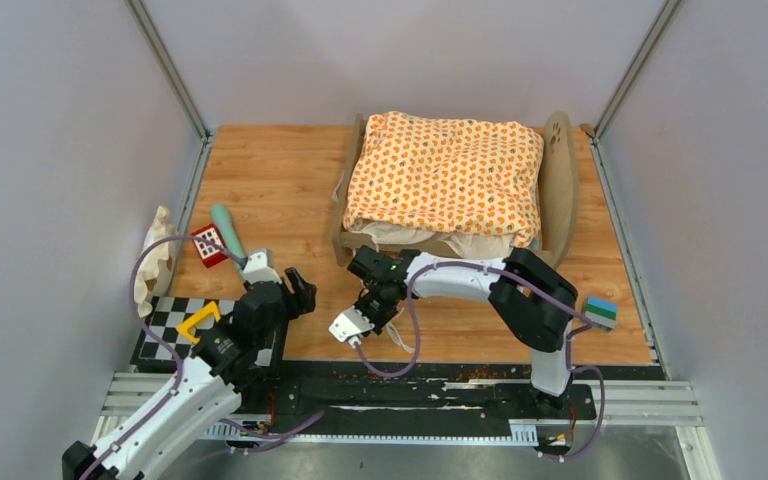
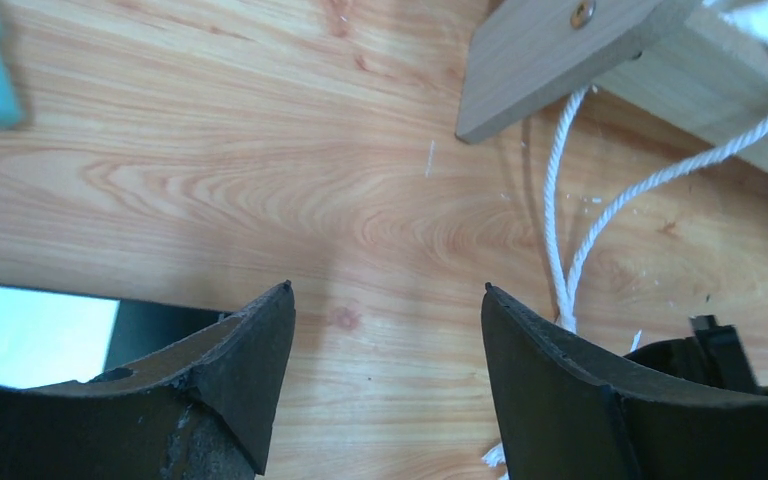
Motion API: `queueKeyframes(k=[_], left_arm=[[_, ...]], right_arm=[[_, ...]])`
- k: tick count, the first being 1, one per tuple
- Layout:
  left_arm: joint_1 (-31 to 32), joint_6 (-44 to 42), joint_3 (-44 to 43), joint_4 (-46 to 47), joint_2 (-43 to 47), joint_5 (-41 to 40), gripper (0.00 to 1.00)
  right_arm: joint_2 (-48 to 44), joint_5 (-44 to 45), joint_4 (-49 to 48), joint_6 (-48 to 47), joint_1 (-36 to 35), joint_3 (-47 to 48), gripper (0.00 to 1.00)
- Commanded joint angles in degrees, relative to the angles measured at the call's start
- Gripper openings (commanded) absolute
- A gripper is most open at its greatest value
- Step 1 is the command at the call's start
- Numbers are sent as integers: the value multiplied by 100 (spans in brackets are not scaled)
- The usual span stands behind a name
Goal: Set up the pet bed
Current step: Tie the ropes to the bed frame.
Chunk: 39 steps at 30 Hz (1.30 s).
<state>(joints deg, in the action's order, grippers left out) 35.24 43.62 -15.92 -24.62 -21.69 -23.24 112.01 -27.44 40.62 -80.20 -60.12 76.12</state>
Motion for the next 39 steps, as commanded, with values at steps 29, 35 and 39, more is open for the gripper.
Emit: queueKeyframes(k=[29,35,39], left_arm=[[-25,400,-414,5085,-4390,1716,79],[-25,538,-623,5542,-5151,1925,74],[-21,602,-634,5682,-5401,1876,68]], right_arm=[[-3026,-1419,-2960,1077,187,-2579,0],[-3001,-1366,-3079,1134,185,-2695,0],[-3024,-1413,-3136,1176,185,-2738,0]])
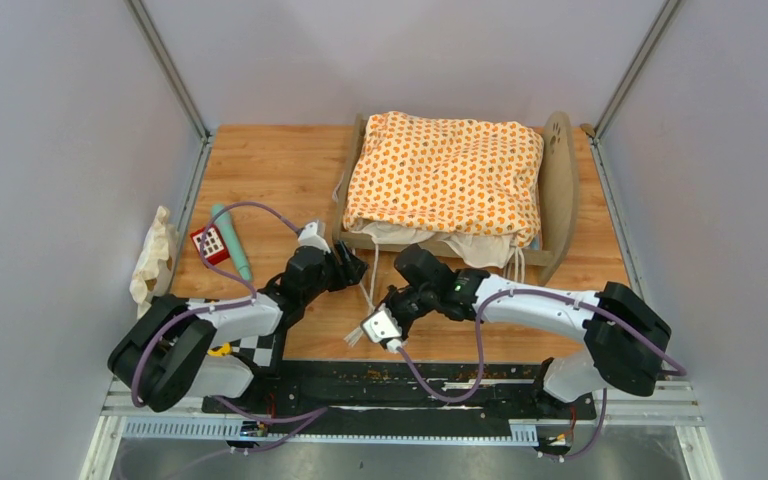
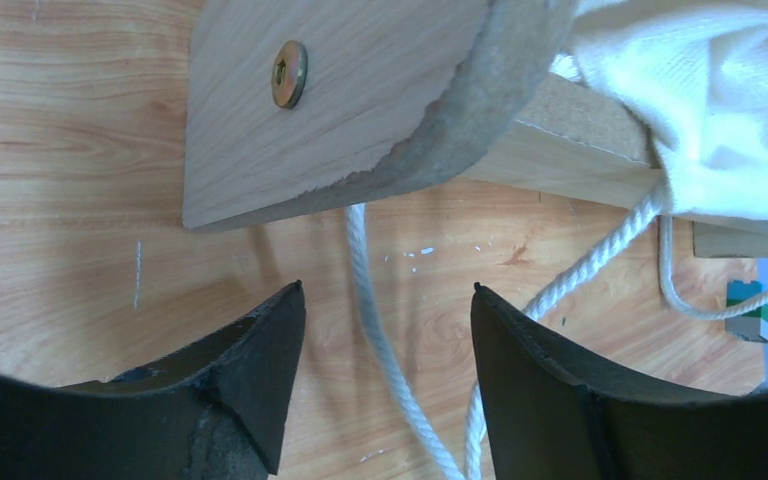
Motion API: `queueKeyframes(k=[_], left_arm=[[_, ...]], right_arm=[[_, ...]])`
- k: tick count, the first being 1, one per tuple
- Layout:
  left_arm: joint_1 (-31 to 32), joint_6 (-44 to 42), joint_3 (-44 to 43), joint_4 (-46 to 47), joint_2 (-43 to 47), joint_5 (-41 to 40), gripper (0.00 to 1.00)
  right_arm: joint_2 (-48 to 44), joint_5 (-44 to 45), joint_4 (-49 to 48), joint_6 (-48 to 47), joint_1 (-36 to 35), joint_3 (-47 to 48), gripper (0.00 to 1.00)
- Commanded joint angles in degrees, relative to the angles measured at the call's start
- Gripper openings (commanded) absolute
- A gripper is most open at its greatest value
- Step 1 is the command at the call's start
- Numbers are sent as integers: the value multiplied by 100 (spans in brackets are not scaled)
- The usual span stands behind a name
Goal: Set up the pet bed
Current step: Tie the ropes to the bed frame.
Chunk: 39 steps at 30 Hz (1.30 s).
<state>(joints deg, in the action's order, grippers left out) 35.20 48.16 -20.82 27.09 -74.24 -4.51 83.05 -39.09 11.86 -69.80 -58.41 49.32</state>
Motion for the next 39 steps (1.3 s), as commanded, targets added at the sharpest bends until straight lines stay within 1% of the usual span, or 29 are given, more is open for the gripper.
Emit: queueKeyframes(k=[1,6,11,14,16,19,21,30,33,34,39], left_arm=[[-21,157,-136,532,-186,-19,67],[-18,197,-107,782,-468,-5,59],[-22,224,-133,1131,-790,126,40],[-15,230,-120,1308,-925,229,25],[-19,229,-100,1377,-943,278,17],[-14,193,-52,1379,-850,306,6],[-14,111,-16,1294,-701,306,1],[-17,-440,49,535,146,289,0],[-19,-561,29,457,204,362,0],[-21,-597,-17,453,158,416,0],[-16,-562,-12,471,156,416,0]], right_arm=[[-153,-249,-277,147,14,-69,0],[-236,-204,-507,293,14,-178,0],[-315,-80,-830,588,14,-375,0],[-437,34,-1112,849,16,-574,0],[-518,157,-1391,1088,14,-723,0],[-605,431,-1670,1507,14,-910,0],[-673,625,-1989,1862,17,-1099,0],[-927,1222,-2810,3417,11,-1504,0],[-928,1467,-3171,3959,5,-1679,0],[-851,1772,-3380,4376,5,-1725,0],[-774,2096,-3657,4910,5,-1762,0]])
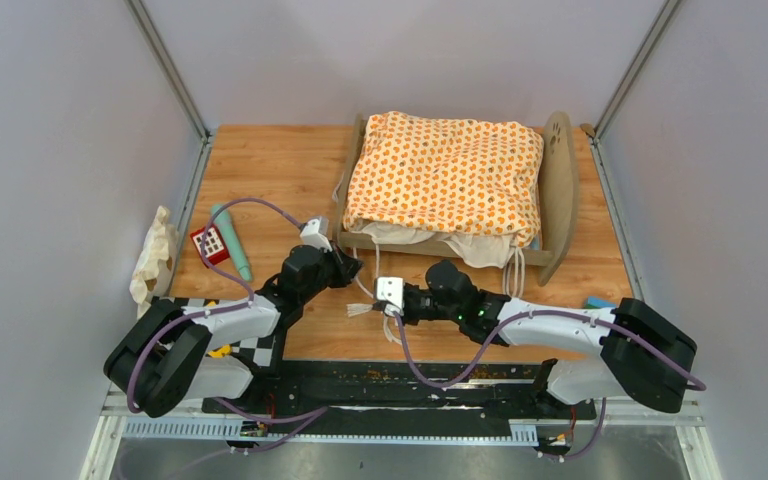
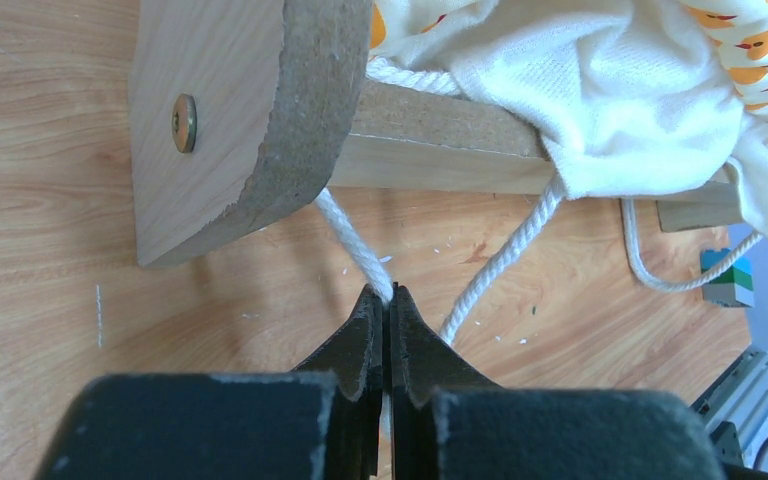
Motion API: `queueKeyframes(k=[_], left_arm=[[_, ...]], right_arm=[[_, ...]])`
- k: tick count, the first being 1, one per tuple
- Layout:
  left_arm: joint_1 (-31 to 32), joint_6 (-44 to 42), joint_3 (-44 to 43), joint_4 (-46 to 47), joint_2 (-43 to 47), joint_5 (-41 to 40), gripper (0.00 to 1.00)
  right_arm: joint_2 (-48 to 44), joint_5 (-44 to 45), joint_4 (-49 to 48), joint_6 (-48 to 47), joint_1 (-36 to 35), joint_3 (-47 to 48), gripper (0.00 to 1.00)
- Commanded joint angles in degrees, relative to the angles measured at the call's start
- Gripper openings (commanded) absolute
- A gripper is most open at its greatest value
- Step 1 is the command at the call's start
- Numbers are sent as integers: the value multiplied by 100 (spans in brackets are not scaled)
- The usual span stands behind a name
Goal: Set up the pet bed
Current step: Tie the ropes to the bed frame.
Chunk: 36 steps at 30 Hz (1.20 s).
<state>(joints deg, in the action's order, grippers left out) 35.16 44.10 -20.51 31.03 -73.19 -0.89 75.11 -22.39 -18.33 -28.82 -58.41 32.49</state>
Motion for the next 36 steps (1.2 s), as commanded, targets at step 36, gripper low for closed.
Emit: queueKeyframes(k=[36], left_arm=[[-17,-288,-75,-684,935,-105,0]], right_arm=[[1781,3400,2587,3776,14,2200,0]])
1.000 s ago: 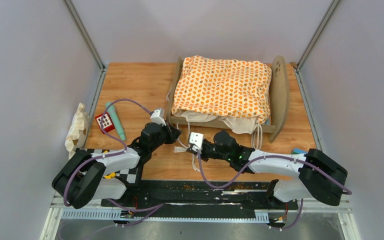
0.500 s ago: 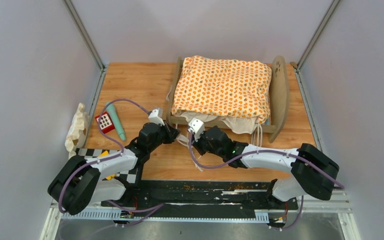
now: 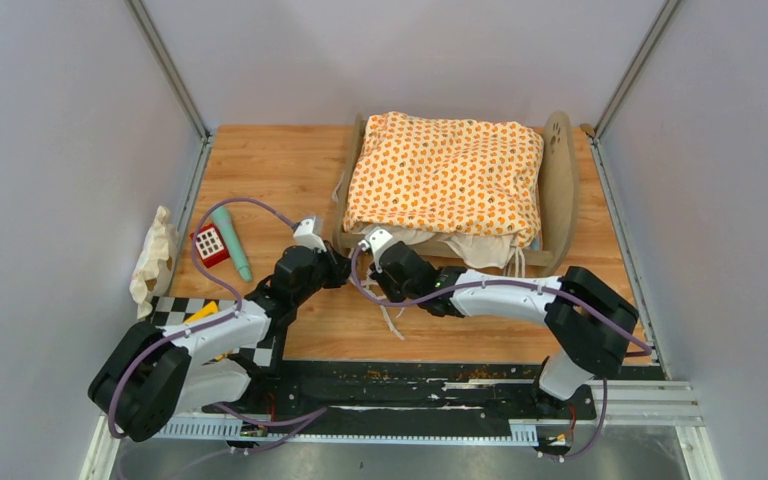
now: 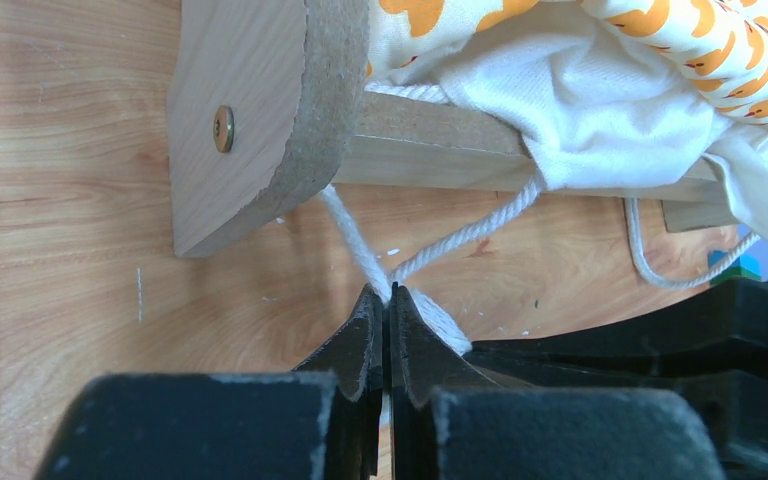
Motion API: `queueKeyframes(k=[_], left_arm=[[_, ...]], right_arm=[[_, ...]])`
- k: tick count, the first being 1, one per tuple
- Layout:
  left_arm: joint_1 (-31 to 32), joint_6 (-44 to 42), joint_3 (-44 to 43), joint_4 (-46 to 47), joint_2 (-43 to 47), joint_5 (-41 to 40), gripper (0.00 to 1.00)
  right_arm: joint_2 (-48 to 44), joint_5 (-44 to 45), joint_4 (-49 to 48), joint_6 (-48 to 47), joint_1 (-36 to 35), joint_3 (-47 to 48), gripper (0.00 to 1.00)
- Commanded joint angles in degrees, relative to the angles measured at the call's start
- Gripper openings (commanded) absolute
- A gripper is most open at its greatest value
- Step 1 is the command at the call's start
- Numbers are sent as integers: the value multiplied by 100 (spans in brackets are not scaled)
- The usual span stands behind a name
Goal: Set up the pet bed
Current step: Tie the ropes to the bed frame.
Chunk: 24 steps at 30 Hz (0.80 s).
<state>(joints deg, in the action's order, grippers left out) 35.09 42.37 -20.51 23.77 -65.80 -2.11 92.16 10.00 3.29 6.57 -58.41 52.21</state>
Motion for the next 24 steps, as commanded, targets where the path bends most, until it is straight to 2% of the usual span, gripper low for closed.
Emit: queueKeyframes(k=[1,24], left_arm=[[-3,-119,-89,26,204,22,0],[-4,-104,-172,-54,205,123,0]], right_arm=[[86,153,437,239,14,222,0],[154,-912,-7,-461,-106,422,0]])
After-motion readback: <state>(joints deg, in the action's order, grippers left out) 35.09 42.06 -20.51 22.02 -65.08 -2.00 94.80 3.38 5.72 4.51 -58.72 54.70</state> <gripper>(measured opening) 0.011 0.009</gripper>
